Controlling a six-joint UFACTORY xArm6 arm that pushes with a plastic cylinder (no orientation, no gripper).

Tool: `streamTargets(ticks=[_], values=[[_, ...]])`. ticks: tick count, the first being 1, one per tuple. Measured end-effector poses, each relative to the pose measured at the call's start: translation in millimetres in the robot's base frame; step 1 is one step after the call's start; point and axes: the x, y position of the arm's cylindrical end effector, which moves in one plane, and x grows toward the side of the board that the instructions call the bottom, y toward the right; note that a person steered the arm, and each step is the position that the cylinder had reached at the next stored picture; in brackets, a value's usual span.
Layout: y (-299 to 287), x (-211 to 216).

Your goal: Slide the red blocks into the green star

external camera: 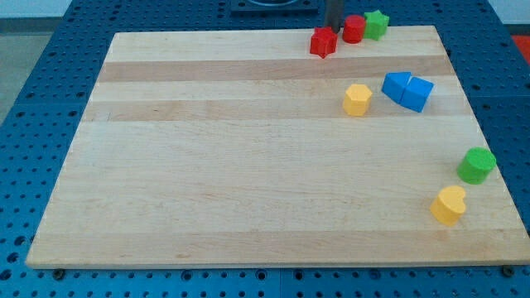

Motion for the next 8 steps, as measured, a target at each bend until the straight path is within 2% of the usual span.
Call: streamTargets(ticks=[1, 3, 4, 5, 7, 8], values=[[-9, 2], [-92, 9], [-94, 38], [-68, 55], [9, 56], [-5, 57]])
